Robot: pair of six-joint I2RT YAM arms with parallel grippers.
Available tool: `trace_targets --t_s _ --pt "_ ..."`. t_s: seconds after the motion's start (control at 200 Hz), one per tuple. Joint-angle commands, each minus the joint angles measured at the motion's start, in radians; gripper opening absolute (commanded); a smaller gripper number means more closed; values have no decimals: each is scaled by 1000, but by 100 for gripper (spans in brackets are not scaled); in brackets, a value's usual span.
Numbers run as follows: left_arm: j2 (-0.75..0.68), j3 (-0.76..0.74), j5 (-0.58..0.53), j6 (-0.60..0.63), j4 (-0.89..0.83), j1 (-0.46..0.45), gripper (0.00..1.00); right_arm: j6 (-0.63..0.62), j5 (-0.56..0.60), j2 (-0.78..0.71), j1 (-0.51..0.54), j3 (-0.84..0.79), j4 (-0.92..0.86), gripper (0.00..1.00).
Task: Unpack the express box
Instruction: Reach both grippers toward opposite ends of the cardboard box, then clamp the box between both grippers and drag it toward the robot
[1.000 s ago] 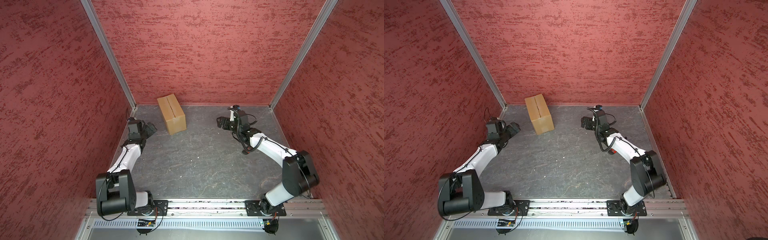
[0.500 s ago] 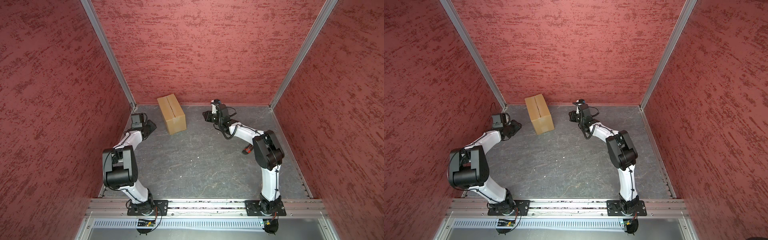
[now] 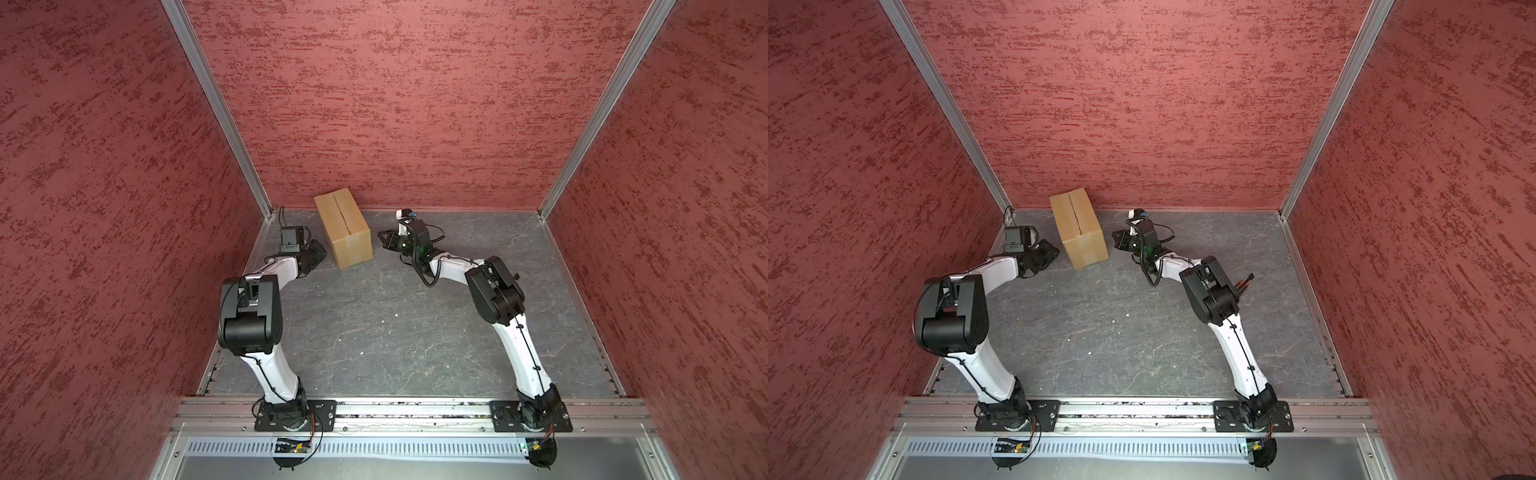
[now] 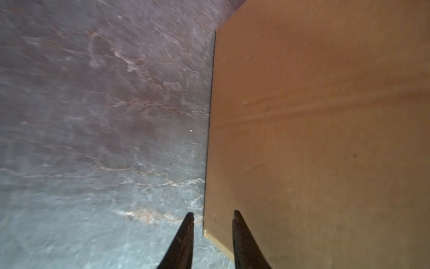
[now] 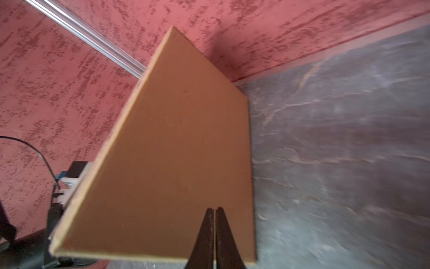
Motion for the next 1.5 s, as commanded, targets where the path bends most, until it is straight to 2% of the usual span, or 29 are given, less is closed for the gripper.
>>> trace_targets --t_s 0.0,0.261,0.571,1.268,1.498 --pt "26 15 -4 -15 55 -8 29 36 -14 40 17 95 19 8" --pt "33 5 -33 -19 83 -26 29 40 -30 106 32 203 -30 8" --pt "26 -1 -55 -23 100 -70 29 39 -46 88 46 176 -22 9" --pt "-149 -136 -164 -30 88 -220 29 82 -22 -130 87 -235 191 8" --pt "-234 -214 -215 -43 78 -319 29 66 27 -263 123 -447 231 8"
